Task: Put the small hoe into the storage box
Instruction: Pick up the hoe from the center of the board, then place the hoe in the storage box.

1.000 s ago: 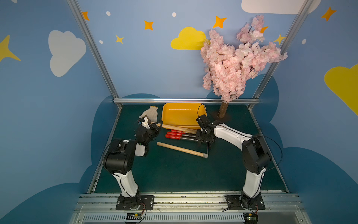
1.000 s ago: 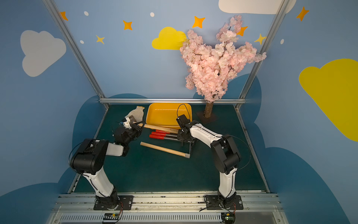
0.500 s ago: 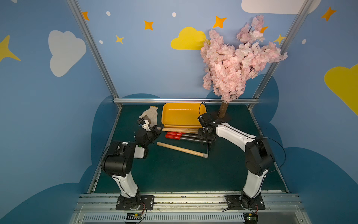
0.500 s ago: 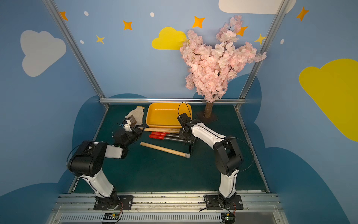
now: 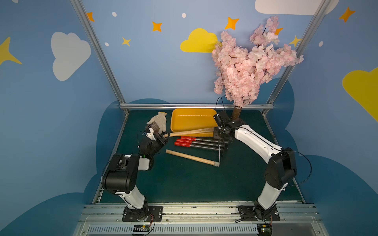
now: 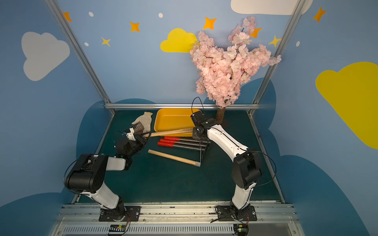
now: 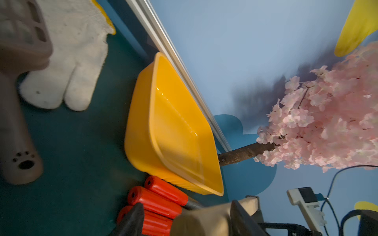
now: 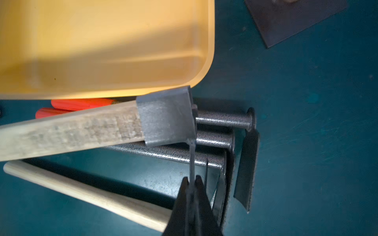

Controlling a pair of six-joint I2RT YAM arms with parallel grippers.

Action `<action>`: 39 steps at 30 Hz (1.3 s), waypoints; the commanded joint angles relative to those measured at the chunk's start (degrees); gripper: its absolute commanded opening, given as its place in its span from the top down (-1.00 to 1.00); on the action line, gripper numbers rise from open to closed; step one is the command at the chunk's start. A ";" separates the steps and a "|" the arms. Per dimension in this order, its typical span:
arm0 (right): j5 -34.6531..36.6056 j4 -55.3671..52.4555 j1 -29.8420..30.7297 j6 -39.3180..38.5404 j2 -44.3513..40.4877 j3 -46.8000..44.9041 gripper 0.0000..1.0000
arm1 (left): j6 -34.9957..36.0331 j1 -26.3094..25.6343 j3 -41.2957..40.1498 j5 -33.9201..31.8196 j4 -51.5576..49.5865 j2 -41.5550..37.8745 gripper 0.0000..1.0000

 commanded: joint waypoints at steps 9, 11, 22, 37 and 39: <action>-1.38 10.60 -5.41 -1.74 7.50 15.60 1.00 | 5.62 1.99 -0.07 -1.38 -10.52 -8.44 -0.48; -2.63 10.94 -5.73 -2.05 10.56 18.83 1.00 | 6.05 2.02 0.06 -1.47 -11.62 -9.32 -0.48; -7.89 14.78 -8.03 -5.92 24.62 31.47 1.00 | 13.09 2.13 2.54 -3.07 -25.02 -16.94 -0.48; -10.00 15.55 -11.26 -5.27 38.42 41.33 1.00 | 16.53 2.29 5.22 -3.98 -31.17 -18.27 -0.47; -10.50 15.39 -11.61 -5.35 39.90 42.99 1.00 | 16.87 2.32 5.75 -4.02 -31.76 -17.94 -0.47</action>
